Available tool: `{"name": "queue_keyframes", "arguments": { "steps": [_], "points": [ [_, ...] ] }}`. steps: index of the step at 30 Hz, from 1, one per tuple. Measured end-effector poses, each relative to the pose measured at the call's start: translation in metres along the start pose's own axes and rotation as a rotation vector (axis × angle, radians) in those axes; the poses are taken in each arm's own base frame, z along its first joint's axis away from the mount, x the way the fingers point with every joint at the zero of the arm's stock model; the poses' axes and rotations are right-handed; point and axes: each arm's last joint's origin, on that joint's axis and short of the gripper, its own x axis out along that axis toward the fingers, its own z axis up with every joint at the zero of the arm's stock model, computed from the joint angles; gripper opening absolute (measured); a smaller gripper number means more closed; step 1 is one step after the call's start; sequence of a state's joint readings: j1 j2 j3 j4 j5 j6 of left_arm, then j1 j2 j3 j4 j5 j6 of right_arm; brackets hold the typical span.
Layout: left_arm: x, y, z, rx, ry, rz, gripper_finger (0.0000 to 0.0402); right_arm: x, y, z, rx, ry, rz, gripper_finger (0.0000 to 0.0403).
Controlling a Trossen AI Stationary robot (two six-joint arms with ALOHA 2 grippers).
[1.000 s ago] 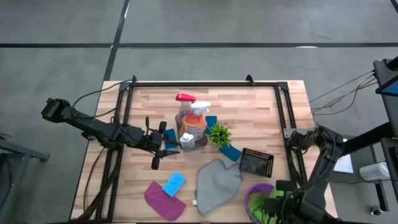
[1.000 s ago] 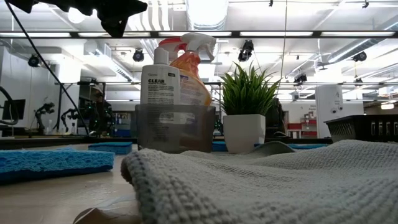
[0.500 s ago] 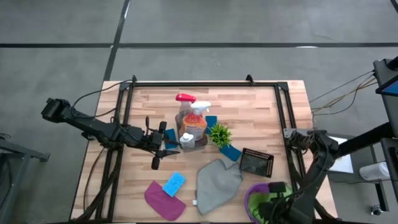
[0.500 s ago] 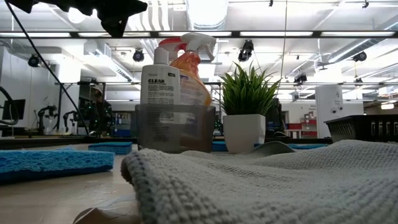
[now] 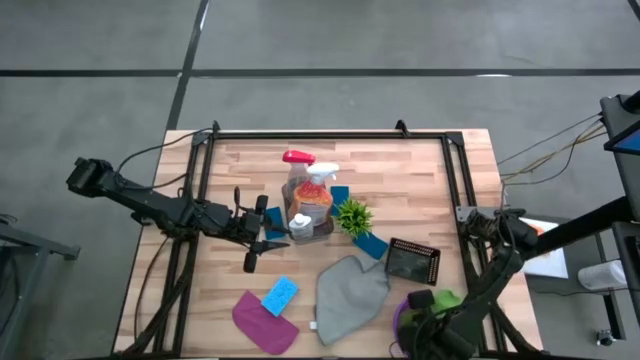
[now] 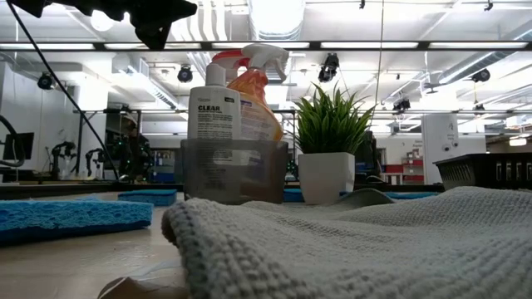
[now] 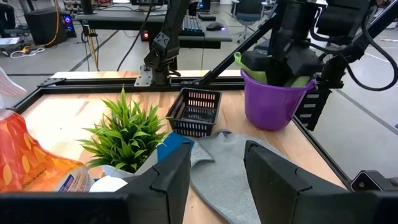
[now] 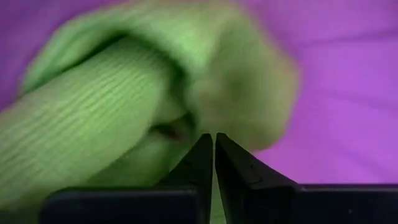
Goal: Pick & Place Kitchen Items
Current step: Put the green towel into the purple bucket
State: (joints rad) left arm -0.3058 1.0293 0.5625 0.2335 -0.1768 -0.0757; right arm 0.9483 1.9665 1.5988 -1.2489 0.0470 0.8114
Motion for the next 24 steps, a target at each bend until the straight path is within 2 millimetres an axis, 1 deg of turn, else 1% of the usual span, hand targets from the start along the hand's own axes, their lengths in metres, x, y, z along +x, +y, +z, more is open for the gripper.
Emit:
{"name": "queue_keyframes", "arguments": {
  "steps": [5,10,18,24],
  "points": [
    [0.000,0.000,0.000,0.000,0.000,0.000,0.0155,-0.001,-0.004,0.002,-0.018,-0.076,-0.085,0.0018],
    [0.000,0.000,0.000,0.000,0.000,0.000,0.0155,-0.004,-0.007,0.001,-0.004,-0.079,-0.120,0.0018],
    [0.000,0.000,0.000,-0.001,0.000,0.001,0.0155,-0.028,-0.008,0.000,0.073,-0.122,-0.074,0.0018],
    [0.000,0.000,0.000,0.000,0.002,0.001,0.0155,-0.044,-0.013,-0.001,0.090,-0.185,-0.080,0.0018]
  ]
}}
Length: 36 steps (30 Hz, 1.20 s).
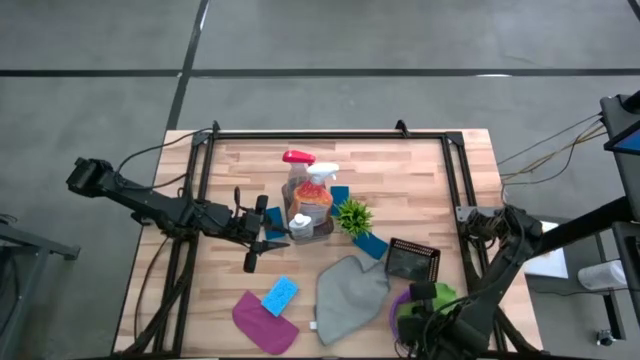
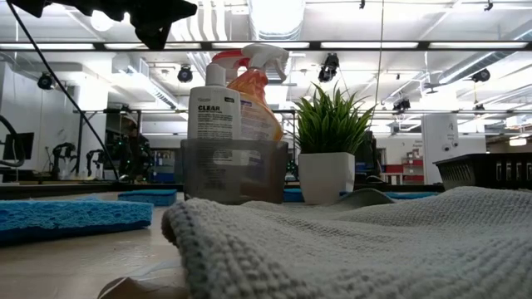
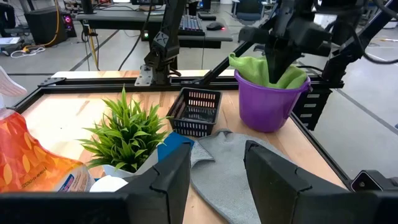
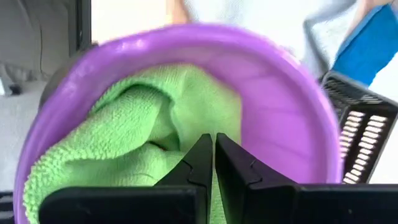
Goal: Pick & Place Kitchen Items
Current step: Put the green towel into the purple bucket
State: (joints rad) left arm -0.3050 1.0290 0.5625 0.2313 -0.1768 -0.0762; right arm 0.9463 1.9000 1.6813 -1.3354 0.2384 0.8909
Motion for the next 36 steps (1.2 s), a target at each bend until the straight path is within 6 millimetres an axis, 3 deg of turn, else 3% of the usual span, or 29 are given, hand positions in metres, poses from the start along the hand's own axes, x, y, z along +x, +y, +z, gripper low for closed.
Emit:
{"name": "queue_keyframes", "arguments": {
  "steps": [9,23,27,36],
  "points": [
    [0.000,0.000,0.000,0.000,0.004,0.000,0.0155,-0.007,-0.002,0.001,-0.010,-0.004,-0.008,0.0018],
    [0.000,0.000,0.000,0.001,0.004,0.000,0.0155,-0.012,-0.028,0.013,0.008,0.158,-0.027,0.0031],
    [0.000,0.000,0.000,0.001,0.004,0.000,0.0155,-0.017,-0.040,0.021,0.001,0.184,-0.042,0.0100],
    [0.000,0.000,-0.001,0.002,0.009,0.000,0.0155,-0.029,-0.058,0.040,0.037,0.177,0.040,0.0318]
  ]
}}
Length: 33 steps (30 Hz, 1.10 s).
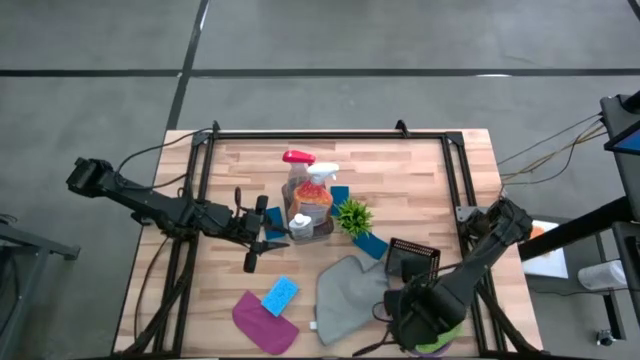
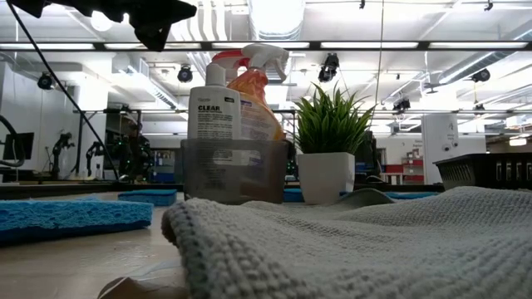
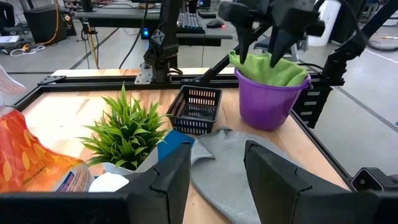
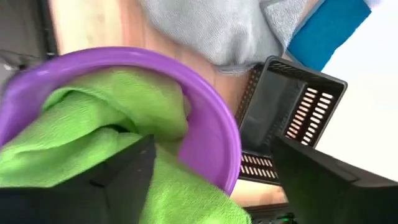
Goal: Pick & Place Kitchen Items
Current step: Put the green towel into the purple bucket
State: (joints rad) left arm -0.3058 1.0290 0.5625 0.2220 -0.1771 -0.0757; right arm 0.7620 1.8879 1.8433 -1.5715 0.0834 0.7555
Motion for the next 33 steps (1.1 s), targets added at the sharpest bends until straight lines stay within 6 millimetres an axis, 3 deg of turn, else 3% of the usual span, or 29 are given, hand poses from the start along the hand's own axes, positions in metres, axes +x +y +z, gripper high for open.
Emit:
{"name": "queue_keyframes", "arguments": {
  "steps": [4,13,23,33],
  "points": [
    [0.000,0.000,-0.001,0.002,0.010,0.001,0.0155,-0.016,-0.002,-0.013,0.046,-0.050,0.023,0.0359],
    [0.000,0.000,-0.001,0.002,0.011,0.001,0.0155,-0.049,-0.006,-0.068,0.220,-0.190,0.071,0.0366],
    [0.000,0.000,-0.001,0.002,0.011,0.001,0.0155,-0.005,-0.033,-0.106,0.331,-0.075,-0.039,0.0366],
    [0.000,0.000,-0.001,-0.001,0.011,0.000,0.0155,0.014,-0.055,-0.124,0.375,-0.132,0.148,0.0353]
  ]
}}
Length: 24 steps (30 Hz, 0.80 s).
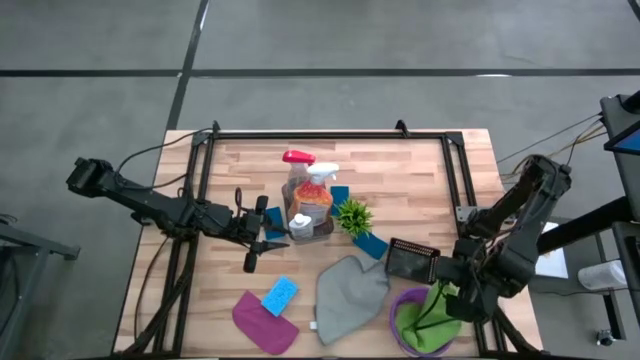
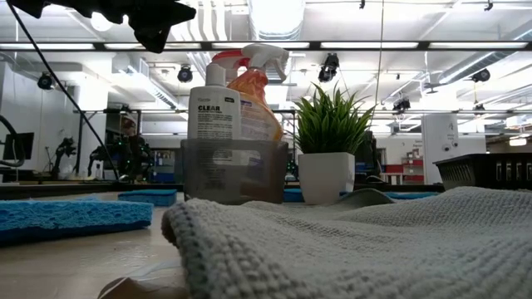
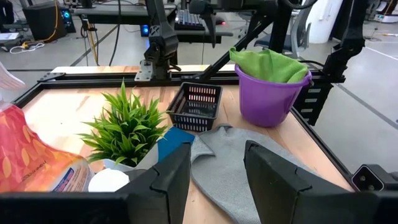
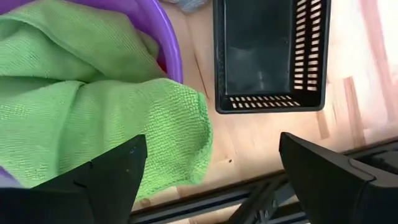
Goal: Pick & Place Kitchen Items
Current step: Put the green towel into the purple bucket
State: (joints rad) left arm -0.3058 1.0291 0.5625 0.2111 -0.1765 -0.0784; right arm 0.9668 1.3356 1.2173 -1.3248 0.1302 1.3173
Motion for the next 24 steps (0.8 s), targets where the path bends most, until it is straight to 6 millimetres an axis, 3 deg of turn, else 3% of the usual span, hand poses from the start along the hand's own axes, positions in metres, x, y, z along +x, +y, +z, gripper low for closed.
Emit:
{"name": "queue_keyframes", "arguments": {
  "steps": [8,17,24],
  "points": [
    [0.000,0.000,0.000,-0.001,0.000,0.000,0.0155,0.010,-0.002,-0.003,-0.006,0.048,0.009,0.0234],
    [0.000,0.000,0.000,0.000,0.000,0.001,0.0155,0.010,0.005,-0.002,-0.090,0.049,0.019,0.0034],
    [0.000,0.000,0.000,-0.001,0.000,0.001,0.0155,-0.005,0.016,0.004,-0.133,0.004,0.065,0.0019]
  ]
}}
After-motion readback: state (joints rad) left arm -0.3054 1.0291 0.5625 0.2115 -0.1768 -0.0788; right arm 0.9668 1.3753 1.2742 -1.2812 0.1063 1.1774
